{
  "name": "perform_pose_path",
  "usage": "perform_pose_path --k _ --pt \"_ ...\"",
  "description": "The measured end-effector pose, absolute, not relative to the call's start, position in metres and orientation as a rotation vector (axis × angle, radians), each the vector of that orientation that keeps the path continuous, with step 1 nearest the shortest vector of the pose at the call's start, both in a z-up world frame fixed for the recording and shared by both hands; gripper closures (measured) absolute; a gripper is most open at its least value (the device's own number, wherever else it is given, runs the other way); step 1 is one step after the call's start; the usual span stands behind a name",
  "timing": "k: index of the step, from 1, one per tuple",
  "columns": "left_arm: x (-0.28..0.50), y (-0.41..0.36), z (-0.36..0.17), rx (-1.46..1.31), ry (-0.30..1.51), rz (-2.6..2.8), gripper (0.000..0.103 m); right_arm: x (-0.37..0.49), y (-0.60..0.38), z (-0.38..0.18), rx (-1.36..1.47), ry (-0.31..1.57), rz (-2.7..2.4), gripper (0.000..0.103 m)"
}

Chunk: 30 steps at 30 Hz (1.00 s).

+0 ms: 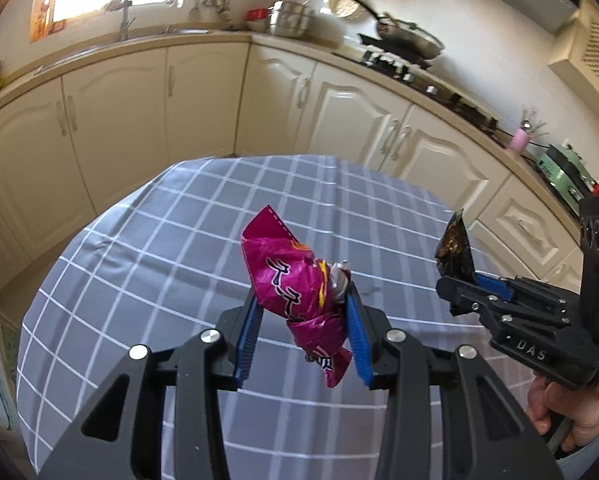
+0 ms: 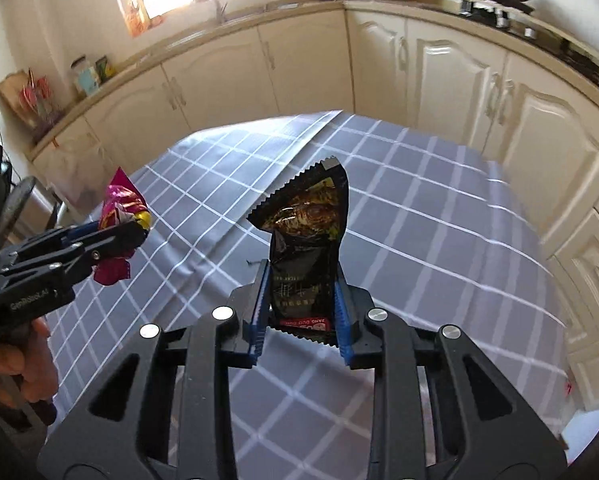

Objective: Collect trash
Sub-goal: 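Carry the pink wrapper and dark snack bag to the blue bin and open both grippers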

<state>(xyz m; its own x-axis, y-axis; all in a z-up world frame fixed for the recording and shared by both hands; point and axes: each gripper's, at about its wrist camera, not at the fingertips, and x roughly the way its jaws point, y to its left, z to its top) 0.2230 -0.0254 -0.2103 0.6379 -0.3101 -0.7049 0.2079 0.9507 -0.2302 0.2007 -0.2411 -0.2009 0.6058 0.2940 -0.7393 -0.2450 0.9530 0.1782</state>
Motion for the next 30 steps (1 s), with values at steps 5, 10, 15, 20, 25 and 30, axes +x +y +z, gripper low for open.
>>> perform_pose_path --k 5,10,15,20,25,30 --pt "0.199 -0.056 -0.191 -0.102 0.794 -0.354 0.064 0.167 -0.274 -0.179 0.099 0.811 0.272 0.075" --pt "0.179 -0.102 -0.175 -0.055 0.773 -0.435 0.064 0.133 -0.318 -0.159 0.138 0.755 0.211 0.075" --pt "0.161 -0.147 -0.166 -0.003 0.760 -0.511 0.064 0.103 -0.366 -0.150 0.178 0.724 0.128 0.075" --pt "0.140 -0.204 -0.161 0.060 0.760 -0.619 0.064 0.068 -0.419 -0.151 0.232 0.704 0.030 0.075" --pt "0.117 -0.266 -0.162 0.131 0.761 -0.731 0.064 0.027 -0.474 -0.161 0.291 0.701 -0.079 0.075" --pt "0.100 -0.335 -0.177 0.204 0.802 -0.851 0.064 -0.014 -0.527 -0.188 0.364 0.729 -0.202 0.075"
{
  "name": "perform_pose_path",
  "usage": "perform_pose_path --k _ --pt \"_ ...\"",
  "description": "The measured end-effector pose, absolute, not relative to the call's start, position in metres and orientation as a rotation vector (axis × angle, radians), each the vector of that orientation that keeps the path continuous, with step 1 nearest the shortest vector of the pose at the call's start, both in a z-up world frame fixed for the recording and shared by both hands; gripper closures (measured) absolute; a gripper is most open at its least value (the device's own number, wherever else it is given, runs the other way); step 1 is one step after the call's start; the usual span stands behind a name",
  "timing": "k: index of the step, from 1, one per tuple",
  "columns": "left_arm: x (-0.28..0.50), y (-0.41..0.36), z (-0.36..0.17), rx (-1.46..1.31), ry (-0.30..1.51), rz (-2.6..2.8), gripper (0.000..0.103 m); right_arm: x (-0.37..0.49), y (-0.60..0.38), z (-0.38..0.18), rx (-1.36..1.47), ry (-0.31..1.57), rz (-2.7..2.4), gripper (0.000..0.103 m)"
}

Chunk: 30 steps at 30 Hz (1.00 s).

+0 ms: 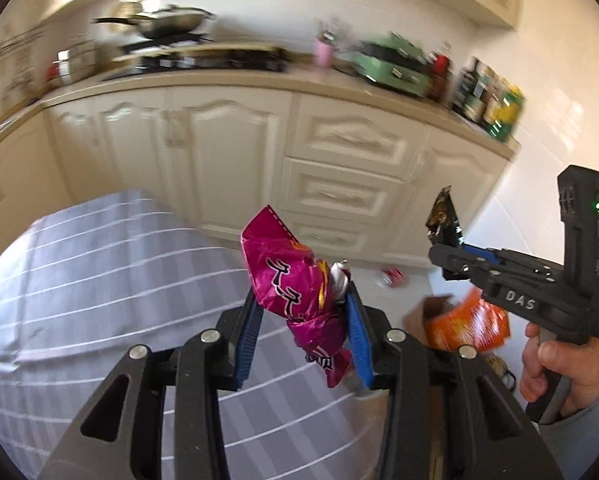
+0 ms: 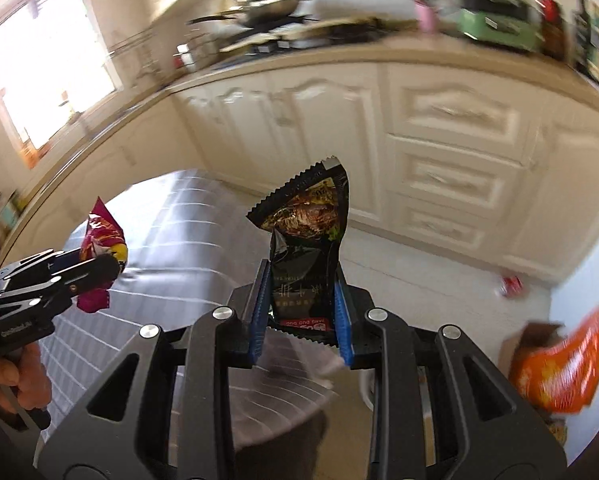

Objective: Collect trash
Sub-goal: 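Carry the pink wrapper and dark snack bag to the blue bin and open both grippers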

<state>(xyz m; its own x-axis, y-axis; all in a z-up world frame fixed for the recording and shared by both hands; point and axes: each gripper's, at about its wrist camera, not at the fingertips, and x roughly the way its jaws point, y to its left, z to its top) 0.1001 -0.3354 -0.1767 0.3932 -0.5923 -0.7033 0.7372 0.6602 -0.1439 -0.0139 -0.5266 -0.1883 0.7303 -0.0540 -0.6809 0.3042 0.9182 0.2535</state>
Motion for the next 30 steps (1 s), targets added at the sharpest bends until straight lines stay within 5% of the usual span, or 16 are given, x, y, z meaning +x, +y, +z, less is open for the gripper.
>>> perform_pose_path --k 8,22,24,25,26,27,30 --pt "0.067 -0.453 -0.236 0.350 0.942 -1.008 0.064 -0.051 -0.591 -0.259 0.511 0.844 -0.337 0.074" --pt "0.068 -0.547 -0.333 0.480 1.180 -1.034 0.063 -0.049 -0.647 -0.351 0.697 0.976 -0.376 0.074" --pt "0.072 -0.555 -0.342 0.502 1.219 -1.051 0.058 -0.046 -0.652 -0.362 0.722 0.996 -0.389 0.067" --pt "0.076 -0.560 -0.351 0.524 1.252 -1.030 0.038 -0.047 -0.654 -0.366 0.733 0.999 -0.401 0.056" --pt "0.080 -0.561 -0.352 0.520 1.250 -1.004 0.029 -0.048 -0.656 -0.368 0.740 0.998 -0.423 0.030" --pt "0.084 -0.559 -0.351 0.503 1.236 -0.982 0.021 -0.051 -0.659 -0.371 0.745 0.995 -0.454 0.020" --pt "0.089 -0.552 -0.343 0.465 1.222 -0.966 0.017 -0.061 -0.665 -0.373 0.772 0.976 -0.492 0.011"
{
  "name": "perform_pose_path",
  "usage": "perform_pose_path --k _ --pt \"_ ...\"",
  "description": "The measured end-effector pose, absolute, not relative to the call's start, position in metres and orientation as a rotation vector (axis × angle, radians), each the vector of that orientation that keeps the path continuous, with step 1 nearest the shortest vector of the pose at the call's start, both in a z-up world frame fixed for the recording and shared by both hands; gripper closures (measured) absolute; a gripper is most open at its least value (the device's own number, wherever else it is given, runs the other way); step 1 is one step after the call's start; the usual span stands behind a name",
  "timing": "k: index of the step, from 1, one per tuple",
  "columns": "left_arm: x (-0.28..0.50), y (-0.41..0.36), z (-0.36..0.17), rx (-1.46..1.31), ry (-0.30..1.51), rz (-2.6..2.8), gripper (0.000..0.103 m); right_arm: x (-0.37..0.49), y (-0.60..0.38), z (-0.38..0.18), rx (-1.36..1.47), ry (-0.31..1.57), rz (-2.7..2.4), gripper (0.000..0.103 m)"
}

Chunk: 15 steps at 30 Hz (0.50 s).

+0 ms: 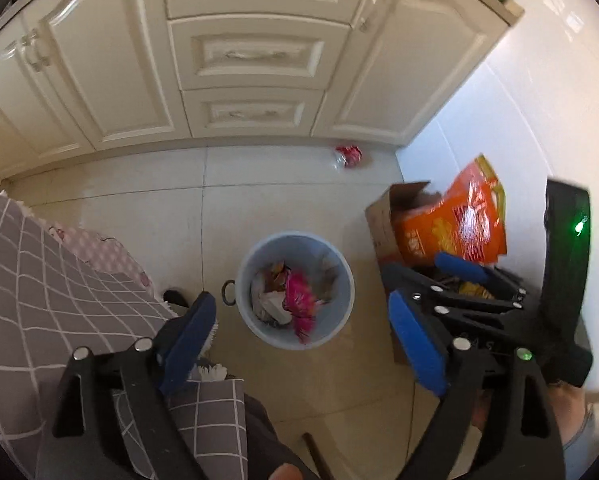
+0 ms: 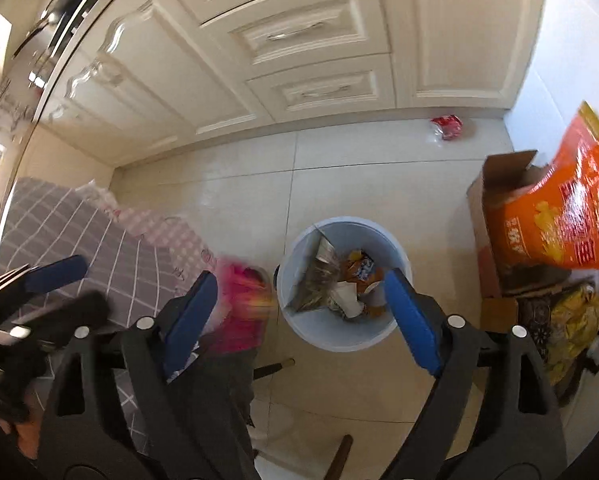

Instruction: Collect trash

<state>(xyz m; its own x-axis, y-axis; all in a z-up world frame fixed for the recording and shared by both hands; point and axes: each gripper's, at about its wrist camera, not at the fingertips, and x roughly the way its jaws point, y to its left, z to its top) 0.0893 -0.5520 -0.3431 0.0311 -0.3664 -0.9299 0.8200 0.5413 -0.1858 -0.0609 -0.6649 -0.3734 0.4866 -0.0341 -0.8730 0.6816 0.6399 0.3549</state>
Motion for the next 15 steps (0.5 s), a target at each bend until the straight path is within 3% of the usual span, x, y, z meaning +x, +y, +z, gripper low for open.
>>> perform_pose_path --k 3,6,15 --pt "0.091 -0.545 -0.333 0.477 1.186 -0.949 0.017 -0.065 -0.664 -0.367 0.755 0.961 -0.524 0.006" --pt "0.091 -0.536 -0.320 0.471 1.145 -0.928 0.010 -0.067 -0.662 -0.360 0.750 0.946 -0.536 0.006" --pt "0.081 -0.502 -0.269 0.422 1.034 -0.927 0.010 -0.070 -0.646 -0.317 0.723 0.881 -0.547 0.006"
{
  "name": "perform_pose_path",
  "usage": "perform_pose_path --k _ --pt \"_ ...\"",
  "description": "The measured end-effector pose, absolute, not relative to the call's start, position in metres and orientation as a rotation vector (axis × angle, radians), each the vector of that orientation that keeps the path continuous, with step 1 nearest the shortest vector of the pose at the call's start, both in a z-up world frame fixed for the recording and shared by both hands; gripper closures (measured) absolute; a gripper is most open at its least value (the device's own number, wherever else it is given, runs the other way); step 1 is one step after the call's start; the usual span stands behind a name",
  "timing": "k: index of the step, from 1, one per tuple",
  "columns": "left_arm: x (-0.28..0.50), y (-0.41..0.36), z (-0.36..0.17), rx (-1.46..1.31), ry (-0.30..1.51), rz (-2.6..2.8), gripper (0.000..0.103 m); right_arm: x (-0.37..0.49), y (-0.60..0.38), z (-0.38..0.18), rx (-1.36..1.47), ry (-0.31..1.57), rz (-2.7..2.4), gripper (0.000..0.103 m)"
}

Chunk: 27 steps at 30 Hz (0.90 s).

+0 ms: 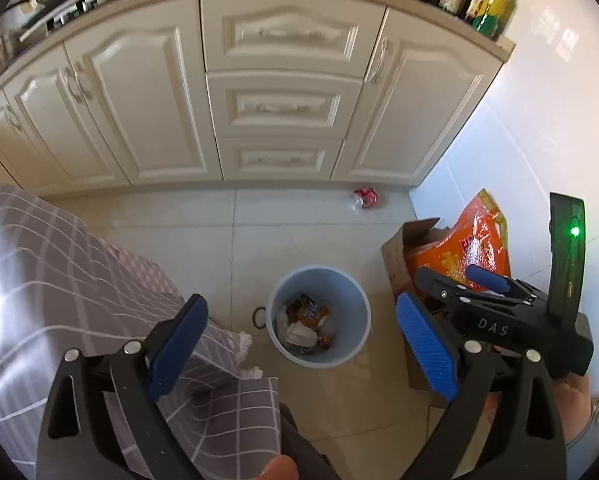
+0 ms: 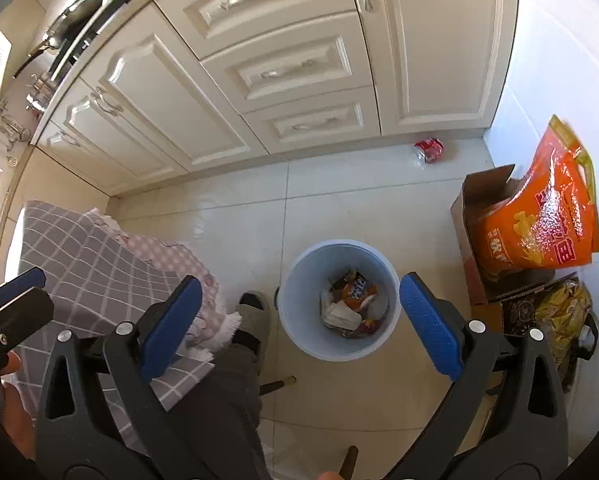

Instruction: Collect trash

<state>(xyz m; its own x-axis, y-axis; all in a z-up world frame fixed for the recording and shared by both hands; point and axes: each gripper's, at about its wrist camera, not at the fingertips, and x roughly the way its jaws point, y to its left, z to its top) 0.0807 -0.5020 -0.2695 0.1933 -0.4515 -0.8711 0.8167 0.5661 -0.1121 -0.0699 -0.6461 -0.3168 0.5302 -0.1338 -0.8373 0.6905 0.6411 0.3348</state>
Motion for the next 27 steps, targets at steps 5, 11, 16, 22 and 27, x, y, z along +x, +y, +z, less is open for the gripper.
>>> perform_pose_path --k 5,11,16,22,27 --pt "0.070 -0.477 -0.233 0.396 0.948 -0.941 0.009 -0.067 -0.626 -0.276 0.682 0.821 -0.529 0.006" --pt "0.067 -0.435 -0.193 0.332 0.862 -0.925 0.009 -0.059 -0.599 -0.230 0.626 0.754 -0.490 0.006" --pt "0.070 -0.400 -0.167 0.302 0.807 -0.893 0.009 -0.045 -0.567 -0.202 0.590 0.721 -0.428 0.006" --pt "0.075 -0.350 -0.138 0.247 0.738 -0.821 0.009 -0.026 -0.527 -0.173 0.571 0.680 -0.361 0.006" --pt "0.082 -0.289 -0.118 0.201 0.678 -0.713 0.009 -0.007 -0.479 -0.144 0.515 0.653 -0.275 0.006"
